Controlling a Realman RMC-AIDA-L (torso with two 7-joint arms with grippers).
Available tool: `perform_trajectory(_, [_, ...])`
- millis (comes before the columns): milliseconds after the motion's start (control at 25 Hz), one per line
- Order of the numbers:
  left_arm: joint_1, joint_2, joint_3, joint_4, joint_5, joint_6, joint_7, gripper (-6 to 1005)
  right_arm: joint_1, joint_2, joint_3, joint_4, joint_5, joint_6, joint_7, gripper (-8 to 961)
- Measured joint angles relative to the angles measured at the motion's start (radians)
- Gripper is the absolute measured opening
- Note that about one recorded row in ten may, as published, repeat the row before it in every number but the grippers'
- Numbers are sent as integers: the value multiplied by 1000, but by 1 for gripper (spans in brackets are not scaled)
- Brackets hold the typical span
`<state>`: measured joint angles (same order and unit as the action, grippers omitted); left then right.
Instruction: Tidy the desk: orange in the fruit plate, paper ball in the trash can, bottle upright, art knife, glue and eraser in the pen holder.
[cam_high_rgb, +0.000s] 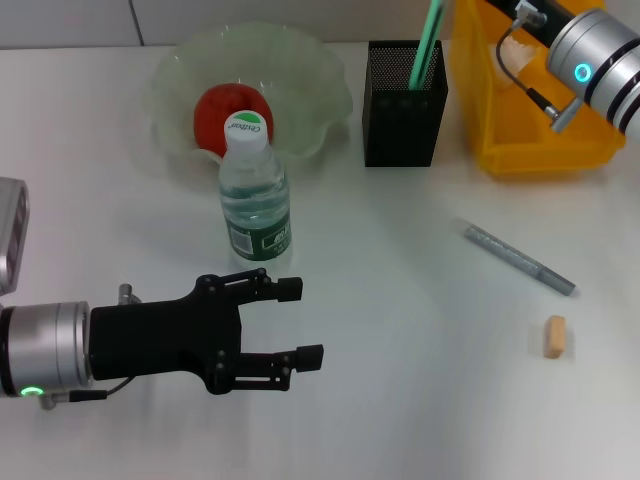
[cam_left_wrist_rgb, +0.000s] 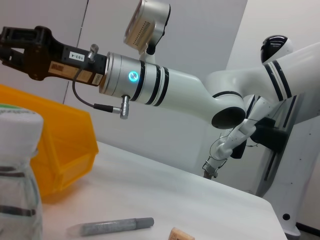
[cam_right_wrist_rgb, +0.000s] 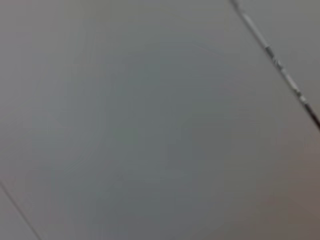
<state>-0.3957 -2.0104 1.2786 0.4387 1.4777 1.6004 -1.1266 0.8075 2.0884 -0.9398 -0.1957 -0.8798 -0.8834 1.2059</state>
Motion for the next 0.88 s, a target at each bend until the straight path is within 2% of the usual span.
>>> perform_trajectory(160, [0, -3, -1, 0, 0, -2, 9, 844, -1, 0, -22, 1, -1, -6, 4, 294])
perform_trajectory(320, [3, -4, 3, -1, 1, 5, 9, 844, -17, -1, -39, 3, -2, -37, 14, 376])
perform_trajectory(520, [12, -2, -3, 0, 1, 18, 8, 844, -83, -9, -108, -48, -5, -146, 82, 478])
perform_trajectory(600, [13, -1, -3, 0, 1, 19, 6, 844, -133, -14, -146, -122, -29, -179, 145, 519])
perform_trajectory(640, [13, -1, -3, 0, 1, 19, 6, 844, -190, -25, -170, -216, -99, -212, 234, 538])
perform_trajectory(680, [13, -1, -3, 0, 1, 19, 6, 844, -190, -25, -170, -216, -99, -212, 234, 557])
perform_trajectory(800, [20, 0, -3, -1, 1, 41, 8, 844, -280, -46, -165, -387, -298, -309, 408, 613])
perform_trajectory(840, [22, 0, -4, -1, 1, 45, 9, 844, -328, -57, -137, -507, -454, -396, 511, 630])
perform_trajectory(880, [22, 0, -4, -1, 1, 45, 9, 844, -328, -57, -137, -507, -454, -396, 511, 648])
